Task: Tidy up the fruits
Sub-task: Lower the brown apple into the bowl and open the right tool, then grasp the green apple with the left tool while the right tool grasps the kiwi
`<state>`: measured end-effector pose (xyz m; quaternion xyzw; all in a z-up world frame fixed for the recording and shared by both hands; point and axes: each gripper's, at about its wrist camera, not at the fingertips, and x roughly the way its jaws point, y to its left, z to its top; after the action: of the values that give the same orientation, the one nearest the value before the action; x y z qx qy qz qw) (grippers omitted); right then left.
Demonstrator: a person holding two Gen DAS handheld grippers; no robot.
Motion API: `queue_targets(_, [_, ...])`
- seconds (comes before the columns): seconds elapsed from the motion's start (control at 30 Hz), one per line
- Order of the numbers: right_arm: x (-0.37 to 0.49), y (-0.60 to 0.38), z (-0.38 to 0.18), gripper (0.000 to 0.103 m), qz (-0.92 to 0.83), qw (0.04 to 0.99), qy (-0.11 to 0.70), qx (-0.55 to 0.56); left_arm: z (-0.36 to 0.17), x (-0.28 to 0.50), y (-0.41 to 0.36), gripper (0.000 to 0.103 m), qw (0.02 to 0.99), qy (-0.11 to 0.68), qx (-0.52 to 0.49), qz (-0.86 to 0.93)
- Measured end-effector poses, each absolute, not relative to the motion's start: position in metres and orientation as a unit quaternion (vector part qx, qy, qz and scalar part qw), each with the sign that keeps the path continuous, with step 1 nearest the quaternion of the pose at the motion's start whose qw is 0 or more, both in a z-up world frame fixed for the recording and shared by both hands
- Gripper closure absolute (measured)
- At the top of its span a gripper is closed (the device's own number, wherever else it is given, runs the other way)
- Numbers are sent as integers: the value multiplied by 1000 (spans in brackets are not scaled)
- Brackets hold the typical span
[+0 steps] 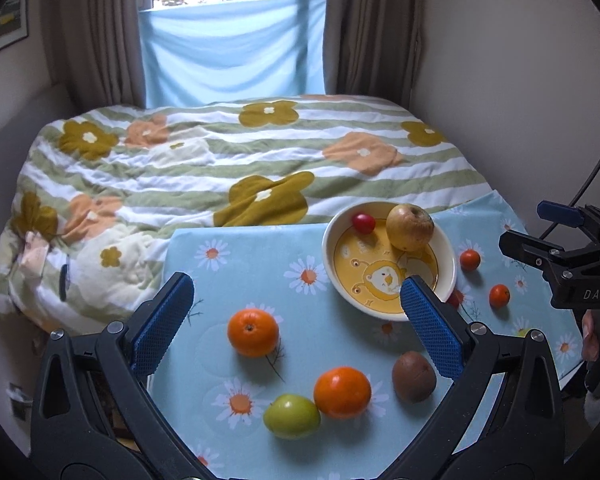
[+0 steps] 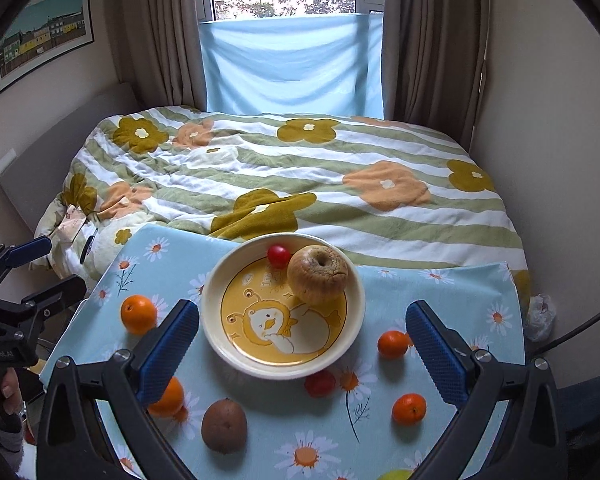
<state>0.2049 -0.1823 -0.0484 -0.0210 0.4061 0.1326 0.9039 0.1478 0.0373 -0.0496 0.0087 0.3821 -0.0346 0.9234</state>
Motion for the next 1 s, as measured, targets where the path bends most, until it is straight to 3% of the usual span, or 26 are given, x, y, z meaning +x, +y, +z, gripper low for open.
queue_targets(0.33, [155, -178, -54, 0, 153, 890, 427, -37, -53, 92, 47, 0, 917, 395, 29, -45])
queue_targets(1.0, [108, -137, -133, 0, 87, 870, 486, -15, -160, 85, 57, 0, 862, 455, 138, -176])
